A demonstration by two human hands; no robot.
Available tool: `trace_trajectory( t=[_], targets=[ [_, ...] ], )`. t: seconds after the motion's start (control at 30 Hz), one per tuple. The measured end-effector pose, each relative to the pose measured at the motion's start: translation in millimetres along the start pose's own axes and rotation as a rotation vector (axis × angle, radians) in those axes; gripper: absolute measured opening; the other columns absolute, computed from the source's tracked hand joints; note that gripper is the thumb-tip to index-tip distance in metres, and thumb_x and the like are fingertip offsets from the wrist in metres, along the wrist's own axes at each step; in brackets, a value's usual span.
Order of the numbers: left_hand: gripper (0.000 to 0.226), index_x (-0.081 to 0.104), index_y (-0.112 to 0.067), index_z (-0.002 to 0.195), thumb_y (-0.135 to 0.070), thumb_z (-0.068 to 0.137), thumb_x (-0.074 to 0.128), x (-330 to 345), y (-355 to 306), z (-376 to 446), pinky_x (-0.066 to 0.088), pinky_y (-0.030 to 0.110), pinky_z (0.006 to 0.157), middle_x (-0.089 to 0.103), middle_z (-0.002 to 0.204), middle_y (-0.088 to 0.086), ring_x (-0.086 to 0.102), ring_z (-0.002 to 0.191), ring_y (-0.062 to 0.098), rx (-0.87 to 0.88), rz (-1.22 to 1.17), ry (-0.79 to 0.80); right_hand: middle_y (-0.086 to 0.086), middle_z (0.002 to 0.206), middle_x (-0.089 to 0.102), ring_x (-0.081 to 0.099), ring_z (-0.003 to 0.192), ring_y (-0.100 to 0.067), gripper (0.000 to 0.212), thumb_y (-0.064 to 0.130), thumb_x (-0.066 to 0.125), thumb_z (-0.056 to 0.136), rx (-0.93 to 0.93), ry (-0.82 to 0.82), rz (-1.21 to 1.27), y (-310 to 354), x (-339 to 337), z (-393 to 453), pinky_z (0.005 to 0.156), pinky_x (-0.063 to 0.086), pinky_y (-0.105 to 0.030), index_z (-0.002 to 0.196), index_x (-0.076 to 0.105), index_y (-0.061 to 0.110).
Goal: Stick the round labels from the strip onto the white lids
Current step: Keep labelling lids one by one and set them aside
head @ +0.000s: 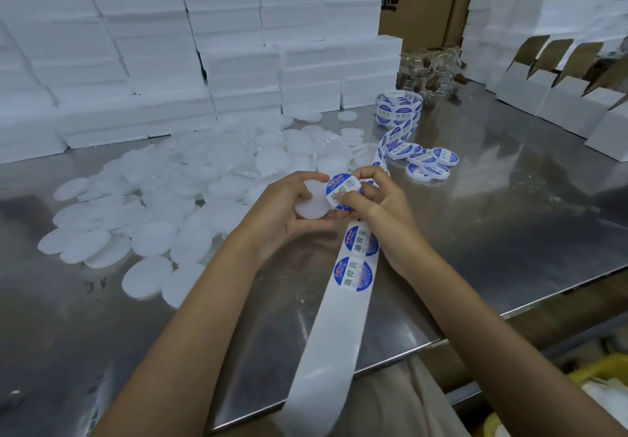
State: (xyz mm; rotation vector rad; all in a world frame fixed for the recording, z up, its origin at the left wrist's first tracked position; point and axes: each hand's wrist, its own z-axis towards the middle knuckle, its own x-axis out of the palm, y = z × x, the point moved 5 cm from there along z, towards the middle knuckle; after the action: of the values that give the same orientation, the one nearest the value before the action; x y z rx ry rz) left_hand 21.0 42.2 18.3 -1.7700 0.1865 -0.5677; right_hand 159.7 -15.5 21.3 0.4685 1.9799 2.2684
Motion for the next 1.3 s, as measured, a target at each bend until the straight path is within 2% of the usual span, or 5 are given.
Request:
trace_trajectory(
  t=[0.3,0.9,1.07,1.17,1.3],
  targets=[
    [0.051,0.053,0.005,0.137,-0.030,0.107,0.032,9.1,1.5,-0.8,0.059,0.043,0.082,0.066,0.116,0.025,0.065,0.100,0.035,-0.078,-0.194,-0.018,-0.017,0.088,0.072,0.065,0.074,-0.025,0.020,0.003,0.068,0.086,-0.157,-0.009,-0.287,-11.7,19.2,11.0,0.074,0.055,-0.043,0.100,0.056,0.009],
    [0.038,0.062,-0.005,0.117,-0.031,0.109,0.036,20.9,2.9,-3.1,0.060,0.029,0.070,0.074,0.091,0.011,0.072,0.077,0.020,-0.034,-0.102,-0.013,0.004,0.079,0.070,0.063,0.065,-0.013,0.021,0.018,0.073,0.082,-0.264,-0.052,-0.416,-16.8,12.9,14.6,0.065,0.053,-0.036,0.096,0.058,0.024],
    [0.038,0.059,-0.003,0.124,-0.029,0.108,0.037,17.7,2.1,-1.4,0.057,0.039,0.091,0.068,0.116,0.026,0.069,0.098,0.032,-0.019,-0.172,-0.038,0.005,0.085,0.054,0.059,0.064,0.001,0.059,0.030,0.081,0.076,-0.281,-0.127,-0.480,-13.1,6.3,13.5,0.066,0.050,-0.020,0.122,0.044,0.029],
    [0.038,0.058,-0.002,0.125,-0.029,0.108,0.037,19.4,2.2,-1.9,0.051,0.045,0.103,0.065,0.122,0.031,0.065,0.108,0.039,-0.033,-0.237,-0.008,0.008,0.085,0.053,0.060,0.071,-0.001,0.047,0.044,0.081,0.072,-0.256,-0.170,-0.571,-13.9,2.0,13.2,0.071,0.052,-0.032,0.102,0.049,0.026],
    [0.039,0.059,0.002,0.121,-0.028,0.108,0.037,19.9,0.2,-2.3,0.062,0.041,0.084,0.070,0.107,0.028,0.073,0.092,0.032,-0.015,-0.316,0.036,0.012,0.068,0.049,0.047,0.062,-0.007,0.051,0.066,0.070,0.073,-0.278,-0.188,-0.684,-13.8,2.7,11.6,0.059,0.041,-0.030,0.077,0.047,0.020]
  ],
)
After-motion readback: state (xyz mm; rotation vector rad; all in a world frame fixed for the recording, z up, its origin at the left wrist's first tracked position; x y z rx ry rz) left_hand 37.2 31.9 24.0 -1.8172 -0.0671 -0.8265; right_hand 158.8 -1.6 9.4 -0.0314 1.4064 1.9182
